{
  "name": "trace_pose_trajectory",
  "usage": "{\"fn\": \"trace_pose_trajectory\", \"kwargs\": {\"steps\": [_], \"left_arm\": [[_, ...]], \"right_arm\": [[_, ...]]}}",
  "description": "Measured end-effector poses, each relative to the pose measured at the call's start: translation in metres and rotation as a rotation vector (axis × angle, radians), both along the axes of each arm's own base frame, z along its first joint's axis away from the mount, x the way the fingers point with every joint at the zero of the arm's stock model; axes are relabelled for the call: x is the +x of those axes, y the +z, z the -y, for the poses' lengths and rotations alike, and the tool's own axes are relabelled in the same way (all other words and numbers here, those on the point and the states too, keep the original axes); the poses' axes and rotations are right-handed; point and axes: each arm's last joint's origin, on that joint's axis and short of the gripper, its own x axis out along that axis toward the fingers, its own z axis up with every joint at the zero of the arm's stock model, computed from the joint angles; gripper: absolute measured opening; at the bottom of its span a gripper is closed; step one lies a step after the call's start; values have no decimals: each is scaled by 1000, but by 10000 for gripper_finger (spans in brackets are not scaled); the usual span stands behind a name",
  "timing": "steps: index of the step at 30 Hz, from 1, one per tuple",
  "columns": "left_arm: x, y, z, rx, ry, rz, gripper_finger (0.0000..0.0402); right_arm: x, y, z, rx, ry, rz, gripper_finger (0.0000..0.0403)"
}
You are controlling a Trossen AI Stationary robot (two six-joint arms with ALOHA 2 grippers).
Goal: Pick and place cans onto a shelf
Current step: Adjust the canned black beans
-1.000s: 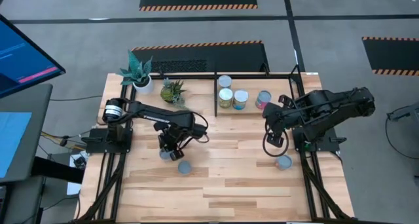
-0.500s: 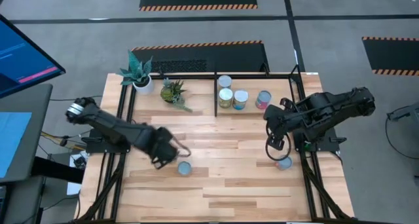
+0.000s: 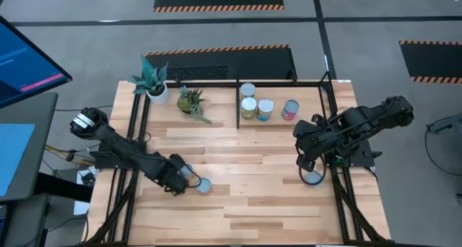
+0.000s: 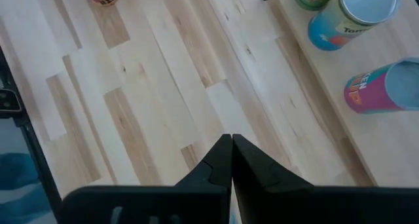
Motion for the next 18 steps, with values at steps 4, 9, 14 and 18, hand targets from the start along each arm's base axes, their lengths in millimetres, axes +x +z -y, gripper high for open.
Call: {"fn": "trace_pose_trajectory", "kwargs": {"steps": [4,9,14,18], "left_arm": [[19,-5,-12,-42,-29,122,0],[49,-5,-42,39,32,309,0],[87,-7,-68,28,53,520,0],[94,10,-69,-20,-24,448,0]], "right_arm": [[0,0,0,0,-1,0,33],[0,0,0,1,-2,1,33],[0,0,0,0,-2,5,33],[0,0,0,0,-2,4,33]]}}
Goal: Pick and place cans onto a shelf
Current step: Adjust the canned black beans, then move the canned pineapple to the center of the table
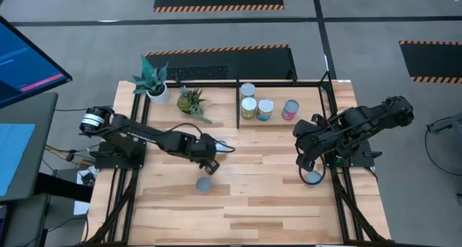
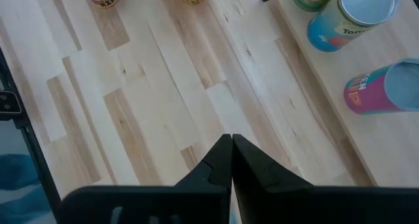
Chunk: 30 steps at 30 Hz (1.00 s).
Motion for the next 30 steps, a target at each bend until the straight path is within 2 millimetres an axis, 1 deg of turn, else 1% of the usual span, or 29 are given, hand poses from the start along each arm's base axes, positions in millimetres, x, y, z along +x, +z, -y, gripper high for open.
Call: {"fn": "trace_pose_trajectory", "kwargs": {"steps": [3,5,6,10,13,15,18,20,24,27,30], "left_arm": [[-12,19,12,-21,-60,-159,0],[-16,29,26,-42,-91,-197,0],[-20,30,35,-55,-105,-216,0],[-28,16,71,-93,-119,-265,0],[-33,4,93,-93,-115,-297,0],[-35,-4,104,-92,-119,-318,0],[-33,-20,115,-82,-127,-349,0],[-30,-29,116,-69,-124,-360,0],[-9,-43,109,-50,-111,-277,0],[14,-47,95,-38,-93,-186,0],[44,-44,78,24,-102,-91,0]], "right_arm": [[0,0,0,1,0,0,33],[0,0,-1,7,-7,2,33],[-1,0,-2,7,-5,1,33],[-2,0,-4,5,11,-3,33],[-3,0,-6,5,22,-4,33],[-4,0,-7,5,26,-5,33],[-4,0,-7,7,24,-5,33],[-4,0,-7,6,25,-5,33],[-4,0,-7,7,24,-5,33],[-3,0,-7,7,25,-4,33],[-3,0,-7,8,25,-3,33]]}}
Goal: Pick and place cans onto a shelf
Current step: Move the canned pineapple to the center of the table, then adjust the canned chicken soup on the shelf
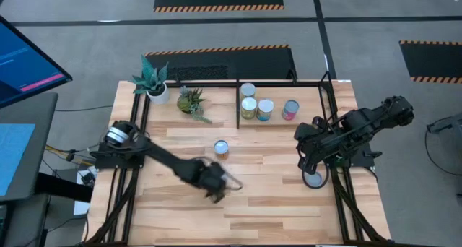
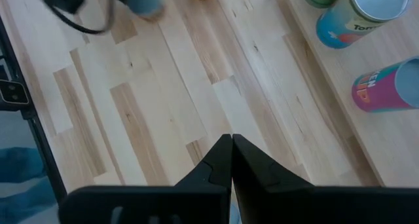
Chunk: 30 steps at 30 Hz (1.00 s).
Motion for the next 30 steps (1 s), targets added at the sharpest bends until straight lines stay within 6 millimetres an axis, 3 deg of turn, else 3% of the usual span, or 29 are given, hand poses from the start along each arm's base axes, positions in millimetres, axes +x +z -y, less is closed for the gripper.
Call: {"fn": "trace_pose_trajectory", "kwargs": {"steps": [4,7,14,19,24,30], "left_arm": [[39,13,-21,30,-41,73,0],[47,30,-23,62,-114,44,0],[22,55,-15,122,-201,-259,0],[3,55,-3,134,-214,-400,0],[-11,58,10,168,-154,-470,0],[-30,70,15,291,-156,-526,0]], "right_arm": [[0,0,0,1,0,0,33],[0,0,0,2,1,0,33],[-8,-1,-8,5,60,-47,33],[-17,-8,-23,-65,127,-47,33],[-25,-48,-37,-188,16,-68,33],[-38,-116,-40,-54,-148,-391,33]]}}
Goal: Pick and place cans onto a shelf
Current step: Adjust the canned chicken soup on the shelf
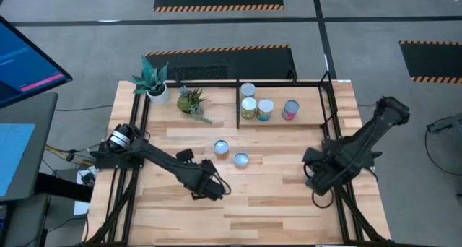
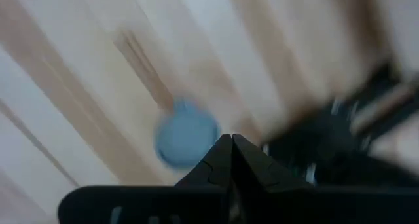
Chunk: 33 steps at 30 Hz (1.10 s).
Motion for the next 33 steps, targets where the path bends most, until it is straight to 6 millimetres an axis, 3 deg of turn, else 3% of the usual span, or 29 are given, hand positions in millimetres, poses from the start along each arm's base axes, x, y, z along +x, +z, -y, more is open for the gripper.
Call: {"fn": "trace_pose_trajectory", "kwargs": {"steps": [3,6,12,23,33], "left_arm": [[-5,7,-3,5,22,28,0],[-10,13,-6,19,67,68,0],[-16,26,-8,37,150,165,0],[-15,26,-7,60,269,239,0],[-21,27,7,84,273,288,0]], "right_arm": [[-7,-19,5,71,-59,-120,33],[-7,-29,15,82,-90,-105,33],[4,-15,54,82,-139,125,27],[3,21,144,160,-209,529,23],[25,5,207,29,-212,493,76]]}}
